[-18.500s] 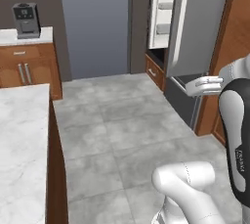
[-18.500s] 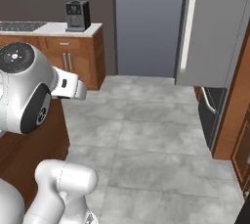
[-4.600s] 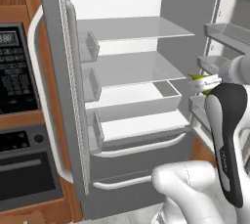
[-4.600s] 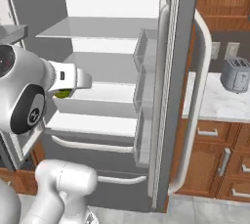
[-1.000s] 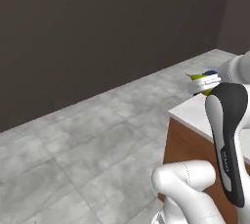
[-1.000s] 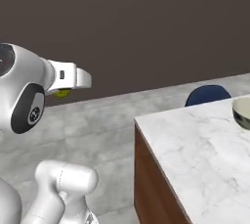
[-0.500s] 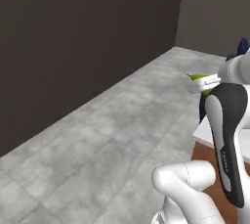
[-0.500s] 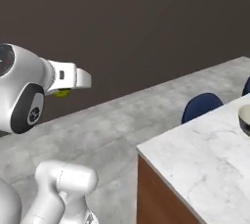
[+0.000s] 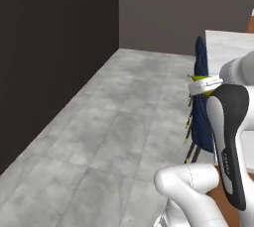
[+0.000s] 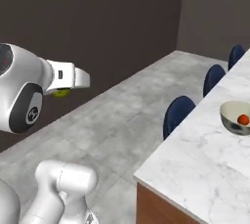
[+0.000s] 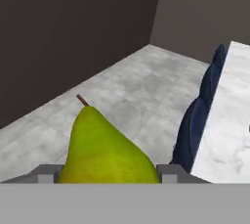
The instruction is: Retrieve the apple and pear from the fridge and place them into the bowl on the dining table.
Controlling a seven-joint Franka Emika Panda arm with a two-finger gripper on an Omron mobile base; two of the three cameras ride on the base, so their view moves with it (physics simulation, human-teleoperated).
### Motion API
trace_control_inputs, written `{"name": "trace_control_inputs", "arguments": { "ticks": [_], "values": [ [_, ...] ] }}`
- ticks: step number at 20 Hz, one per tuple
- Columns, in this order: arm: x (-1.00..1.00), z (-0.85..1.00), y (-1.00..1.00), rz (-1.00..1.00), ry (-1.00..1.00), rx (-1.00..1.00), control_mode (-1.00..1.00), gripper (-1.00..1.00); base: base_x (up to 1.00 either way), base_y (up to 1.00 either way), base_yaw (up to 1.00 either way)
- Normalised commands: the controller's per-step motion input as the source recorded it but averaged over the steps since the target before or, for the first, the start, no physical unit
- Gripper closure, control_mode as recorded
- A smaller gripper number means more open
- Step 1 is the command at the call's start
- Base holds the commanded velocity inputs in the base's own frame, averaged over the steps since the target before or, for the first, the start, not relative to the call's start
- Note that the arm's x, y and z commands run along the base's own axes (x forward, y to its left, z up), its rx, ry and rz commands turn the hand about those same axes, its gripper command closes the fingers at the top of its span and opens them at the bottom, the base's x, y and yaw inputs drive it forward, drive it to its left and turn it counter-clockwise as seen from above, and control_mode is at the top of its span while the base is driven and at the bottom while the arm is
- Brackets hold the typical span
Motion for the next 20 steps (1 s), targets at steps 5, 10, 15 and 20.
{"name": "trace_control_inputs", "arguments": {
  "ticks": [5,10,15,20],
  "values": [
    [0.0,0.0,0.0,0.0,0.0,0.0,1.0,1.0,0.78,0.21,-0.59],
    [0.0,0.0,0.0,0.0,0.0,0.0,1.0,1.0,0.79,0.29,-0.63],
    [0.0,0.0,0.0,0.0,0.0,0.0,1.0,1.0,0.74,0.27,-0.64],
    [0.0,0.0,0.0,0.0,0.0,0.0,1.0,1.0,0.69,0.27,-0.64]
  ]
}}
